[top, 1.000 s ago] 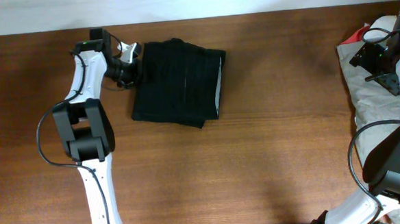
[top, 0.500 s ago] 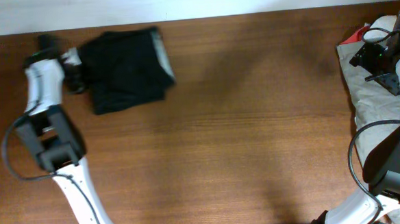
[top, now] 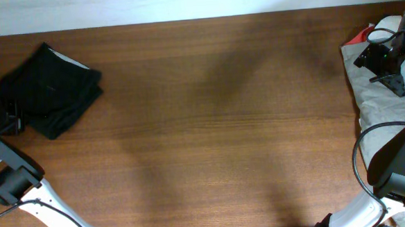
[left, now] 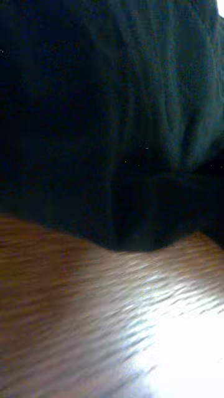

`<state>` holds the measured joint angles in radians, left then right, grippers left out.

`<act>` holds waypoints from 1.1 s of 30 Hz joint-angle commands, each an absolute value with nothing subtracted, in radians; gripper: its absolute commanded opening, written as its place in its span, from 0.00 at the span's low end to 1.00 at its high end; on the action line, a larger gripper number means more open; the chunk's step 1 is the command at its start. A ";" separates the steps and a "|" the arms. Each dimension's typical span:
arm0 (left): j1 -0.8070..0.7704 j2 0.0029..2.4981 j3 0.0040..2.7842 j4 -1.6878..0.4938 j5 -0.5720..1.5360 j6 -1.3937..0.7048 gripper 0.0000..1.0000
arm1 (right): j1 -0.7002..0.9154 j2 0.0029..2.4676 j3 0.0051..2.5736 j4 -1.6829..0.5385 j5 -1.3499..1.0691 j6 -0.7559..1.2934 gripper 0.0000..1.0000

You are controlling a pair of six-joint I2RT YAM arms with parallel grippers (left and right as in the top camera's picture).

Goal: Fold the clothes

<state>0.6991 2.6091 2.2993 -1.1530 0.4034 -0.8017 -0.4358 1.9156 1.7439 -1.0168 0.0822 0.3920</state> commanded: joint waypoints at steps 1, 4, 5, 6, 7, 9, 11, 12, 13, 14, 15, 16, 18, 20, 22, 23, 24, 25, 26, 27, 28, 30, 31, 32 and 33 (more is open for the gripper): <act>0.570 2.685 2.256 -1.206 0.386 -0.852 0.41 | -0.432 1.903 1.756 -1.016 0.091 0.397 0.99; 0.478 2.685 2.256 -1.181 0.385 -0.853 0.41 | -0.432 1.903 1.756 -1.016 0.091 0.397 0.99; 0.453 2.685 2.256 -1.163 0.385 -0.869 0.32 | -0.432 1.903 1.756 -1.016 0.091 0.397 0.99; 0.437 2.685 2.256 -1.159 0.382 -0.904 0.29 | -0.432 1.903 1.756 -1.016 0.091 0.397 0.99; 0.415 2.685 2.256 -1.159 0.377 -0.969 0.28 | -0.432 1.903 1.756 -1.016 0.091 0.397 0.99; 0.373 2.685 2.256 -1.099 0.355 -0.998 0.26 | -0.432 1.903 1.756 -1.016 0.091 0.397 0.99; 0.353 2.685 2.256 -1.070 0.303 -0.998 0.21 | -0.432 1.903 1.756 -1.016 0.091 0.397 0.99; 0.351 2.685 2.256 -1.066 0.275 -0.998 0.17 | -0.432 1.903 1.756 -1.016 0.091 0.397 0.99; 0.353 2.685 2.256 -1.056 0.236 -0.998 0.14 | -0.432 1.903 1.756 -1.016 0.091 0.397 0.99; 0.358 2.685 2.256 -1.050 0.224 -0.998 0.11 | -0.432 1.903 1.756 -1.016 0.091 0.397 0.99; 0.363 2.685 2.256 -1.040 0.213 -0.998 0.10 | -0.432 1.903 1.756 -1.016 0.091 0.397 0.99; 0.368 2.685 2.256 -1.021 0.212 -0.998 0.09 | -0.432 1.903 1.756 -1.016 0.091 0.397 0.99; 0.367 2.685 2.256 -0.982 0.212 -0.999 0.07 | -0.432 1.903 1.756 -1.016 0.091 0.397 0.99; 0.367 2.686 2.256 -0.946 0.204 -0.999 0.07 | -0.432 1.903 1.756 -1.016 0.091 0.397 0.99; 0.371 2.686 2.256 -0.941 0.159 -0.998 0.07 | -0.432 1.903 1.756 -1.016 0.091 0.397 0.99; 0.371 2.686 2.256 -0.941 0.156 -0.998 0.08 | -0.432 1.903 1.756 -1.016 0.091 0.397 0.99; 0.371 2.686 2.256 -0.935 0.158 -0.998 0.08 | -0.432 1.903 1.756 -1.016 0.091 0.397 0.99; 0.371 2.686 2.256 -0.918 0.161 -0.998 0.08 | -0.432 1.903 1.756 -1.016 0.091 0.397 0.99; 0.371 2.686 2.256 -0.897 0.162 -0.997 0.08 | -0.432 1.903 1.756 -1.016 0.091 0.397 0.99; 0.371 2.686 2.256 -0.886 0.164 -0.994 0.09 | -0.432 1.903 1.756 -1.016 0.091 0.397 0.99; 0.371 2.686 2.256 -0.873 0.163 -0.985 0.12 | -0.432 1.903 1.756 -1.016 0.091 0.397 0.99; 0.371 2.686 2.256 -0.836 0.163 -0.929 0.13 | -0.432 1.903 1.756 -1.016 0.091 0.397 0.99; 0.371 2.686 2.256 -0.834 0.162 -0.929 0.13 | -0.432 1.903 1.756 -1.016 0.091 0.397 0.99; 0.371 2.686 2.256 -0.837 0.162 -0.930 0.12 | -0.433 1.903 1.756 -1.016 0.091 0.397 0.99; 0.372 2.686 2.256 -0.838 0.162 -0.930 0.10 | -0.432 1.903 1.756 -1.016 0.091 0.397 0.99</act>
<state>0.3565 2.6110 2.2864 -0.8448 0.2440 -0.9627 -0.4358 1.9156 1.7439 -1.0168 0.0822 0.3923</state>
